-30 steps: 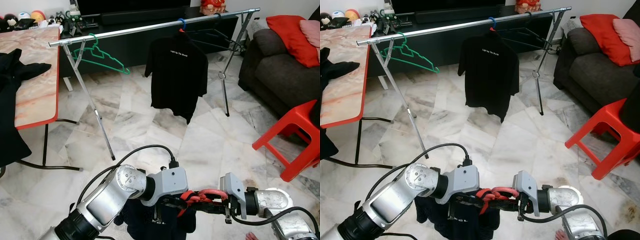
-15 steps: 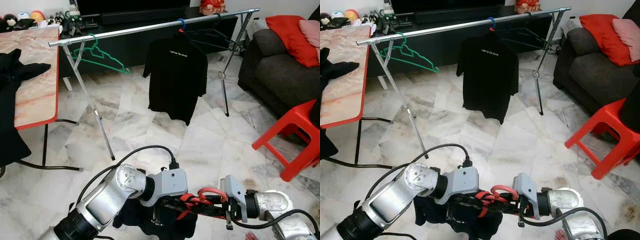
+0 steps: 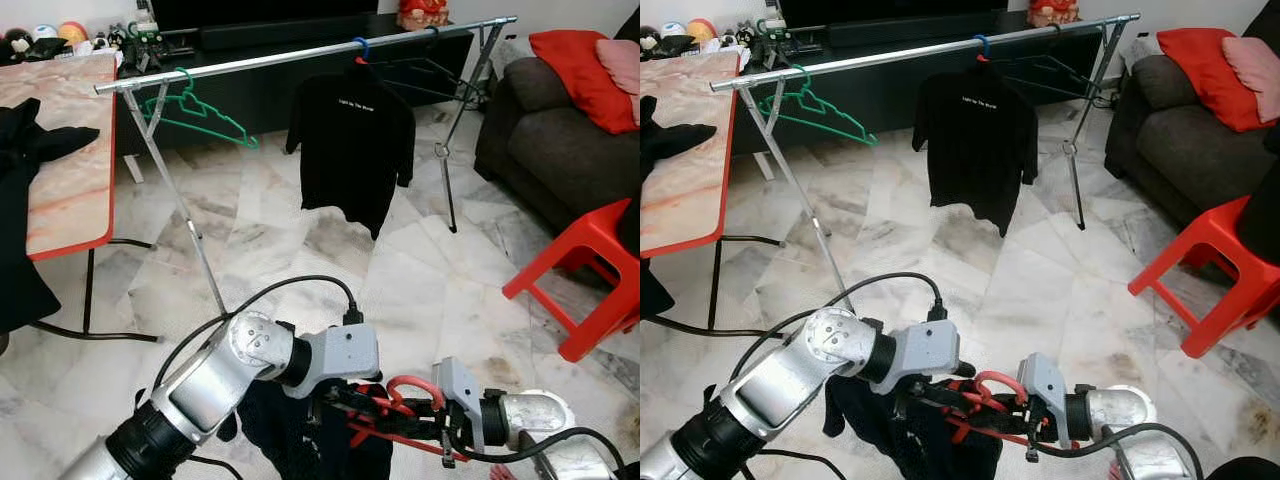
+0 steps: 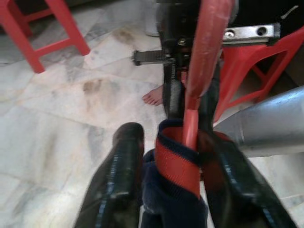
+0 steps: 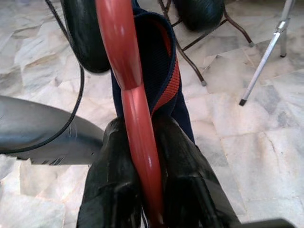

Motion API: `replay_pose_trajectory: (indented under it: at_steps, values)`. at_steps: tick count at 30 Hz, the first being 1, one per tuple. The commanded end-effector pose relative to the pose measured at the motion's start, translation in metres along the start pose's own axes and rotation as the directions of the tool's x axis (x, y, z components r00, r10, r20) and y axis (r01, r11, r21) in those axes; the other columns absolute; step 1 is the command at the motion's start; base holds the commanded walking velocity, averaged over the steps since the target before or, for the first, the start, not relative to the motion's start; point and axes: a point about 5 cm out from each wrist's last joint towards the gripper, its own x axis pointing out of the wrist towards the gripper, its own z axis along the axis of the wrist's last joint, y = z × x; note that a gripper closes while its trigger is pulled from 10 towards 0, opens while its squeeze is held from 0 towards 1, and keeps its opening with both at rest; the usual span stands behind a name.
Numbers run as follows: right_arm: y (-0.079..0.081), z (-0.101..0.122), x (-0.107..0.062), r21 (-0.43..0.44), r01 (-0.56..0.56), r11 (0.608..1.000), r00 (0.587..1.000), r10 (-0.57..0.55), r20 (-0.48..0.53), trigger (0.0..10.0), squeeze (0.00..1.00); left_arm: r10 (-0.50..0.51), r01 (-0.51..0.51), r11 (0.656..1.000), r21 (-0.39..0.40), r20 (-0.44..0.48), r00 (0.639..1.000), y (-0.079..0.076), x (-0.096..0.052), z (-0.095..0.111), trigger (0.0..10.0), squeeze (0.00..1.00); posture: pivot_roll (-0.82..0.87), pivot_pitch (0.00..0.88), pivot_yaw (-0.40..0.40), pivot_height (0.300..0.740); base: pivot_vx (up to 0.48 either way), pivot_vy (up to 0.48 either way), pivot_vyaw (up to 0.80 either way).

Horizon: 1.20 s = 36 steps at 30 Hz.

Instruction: Hang hanger

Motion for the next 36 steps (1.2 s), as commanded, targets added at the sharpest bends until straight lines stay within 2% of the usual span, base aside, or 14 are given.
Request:
replay_pose_trajectory:
  at_steps: [1, 11, 13, 15, 16, 19, 22, 23, 25, 26, 28, 31, 33, 36]
  values:
    - [0.001, -0.002, -0.004, 0.023, 0.046, 0.999, 0.998, -0.047, 0.032, 0.0, 0.00, 0.080, -0.080, 0.997, -0.007, -0.001, 0.997, 0.012, -0.017, -0.002, 10.0, 1.00, -0.01, 0.129, -0.029, 0.740, 0.000, 0.000, 0.00]
    - [0.005, -0.008, -0.013, 0.067, 0.140, 0.988, 0.987, -0.145, 0.070, 0.0, 0.00, 0.243, -0.246, 0.967, -0.065, -0.054, 0.969, 0.023, -0.040, -0.023, 10.0, 1.00, -0.01, 0.115, -0.030, 0.740, 0.000, 0.000, 0.00]
    - [-0.003, -0.002, -0.017, 0.088, 0.233, 0.968, 0.962, -0.243, 0.125, 0.0, 0.00, 0.339, -0.342, 0.933, -0.109, -0.043, 0.940, 0.029, -0.044, -0.029, 10.0, 0.00, -0.01, 0.115, -0.030, 0.740, 0.000, 0.000, 0.00]
    - [-0.013, 0.002, -0.020, 0.131, 0.343, 0.930, 0.912, -0.363, 0.188, 0.0, 0.00, 0.443, -0.445, 0.886, -0.132, -0.046, 0.895, 0.035, -0.049, -0.035, 10.0, 0.00, -0.02, 0.114, -0.040, 0.740, 0.000, 0.000, 0.00]
    - [-0.018, 0.006, -0.021, 0.174, 0.424, 0.889, 0.857, -0.456, 0.240, 0.0, 0.00, 0.535, -0.536, 0.831, -0.147, -0.052, 0.844, 0.040, -0.054, -0.039, 10.0, 0.00, -0.02, 0.118, -0.041, 0.740, 0.000, 0.000, 0.00]
    - [-0.017, 0.006, -0.019, 0.194, 0.457, 0.868, 0.828, -0.495, 0.264, 0.0, 0.00, 0.615, -0.614, 0.774, -0.153, -0.045, 0.787, 0.042, -0.062, -0.043, 10.0, 0.00, -0.01, 0.124, -0.044, 0.740, 0.000, 0.000, 0.00]
    - [-0.016, 0.010, -0.016, 0.215, 0.489, 0.845, 0.795, -0.533, 0.290, 0.0, 0.00, 0.710, -0.696, 0.686, -0.213, -0.015, 0.704, 0.043, -0.070, -0.044, 10.0, 0.00, -0.01, 0.130, -0.046, 0.740, 0.000, 0.000, 0.00]
    - [-0.016, 0.010, -0.016, 0.215, 0.489, 0.845, 0.795, -0.533, 0.290, 0.0, 0.00, 0.710, -0.696, 0.686, -0.213, -0.015, 0.704, 0.043, -0.070, -0.044, 10.0, 0.00, -0.01, 0.130, -0.046, 0.740, 0.000, 0.000, 0.00]
    - [-0.020, 0.026, -0.011, 0.235, 0.519, 0.822, 0.742, -0.570, 0.352, 0.0, 0.00, 0.744, -0.723, 0.640, -0.259, -0.026, 0.668, 0.035, -0.066, -0.052, 10.0, 0.00, -0.01, 0.134, -0.048, 0.740, 0.000, 0.000, 0.00]
    - [-0.020, 0.026, -0.011, 0.235, 0.519, 0.822, 0.742, -0.570, 0.352, 0.0, 0.00, 0.744, -0.723, 0.640, -0.259, -0.026, 0.668, 0.035, -0.066, -0.052, 10.0, 0.00, -0.01, 0.134, -0.048, 0.740, 0.000, 0.000, 0.00]
    - [-0.021, 0.040, -0.006, 0.238, 0.511, 0.826, 0.726, -0.563, 0.395, 0.0, 0.00, 0.715, -0.692, 0.658, -0.296, -0.042, 0.698, 0.025, -0.052, -0.060, 10.0, 0.00, -0.02, 0.137, -0.049, 0.740, 0.000, 0.000, 0.00]
    - [-0.020, 0.049, 0.003, 0.216, 0.479, 0.851, 0.743, -0.524, 0.417, 0.0, 0.00, 0.675, -0.652, 0.683, -0.330, -0.057, 0.735, 0.013, -0.034, -0.068, 10.0, 0.00, -0.02, 0.140, -0.050, 0.740, 0.000, 0.000, 0.00]
    - [-0.018, 0.053, 0.007, 0.202, 0.453, 0.868, 0.758, -0.494, 0.426, 0.0, 0.00, 0.692, -0.659, 0.656, -0.367, -0.055, 0.719, 0.011, -0.026, -0.071, 10.0, 0.00, -0.02, 0.139, -0.051, 0.740, 0.000, 0.000, 0.00]
    - [-0.013, 0.061, 0.009, 0.175, 0.397, 0.901, 0.790, -0.433, 0.435, 0.0, 0.00, 0.762, -0.712, 0.576, -0.401, -0.053, 0.646, 0.015, -0.019, -0.073, 10.0, 0.00, -0.01, 0.140, -0.055, 0.740, 0.000, 0.000, 0.00]
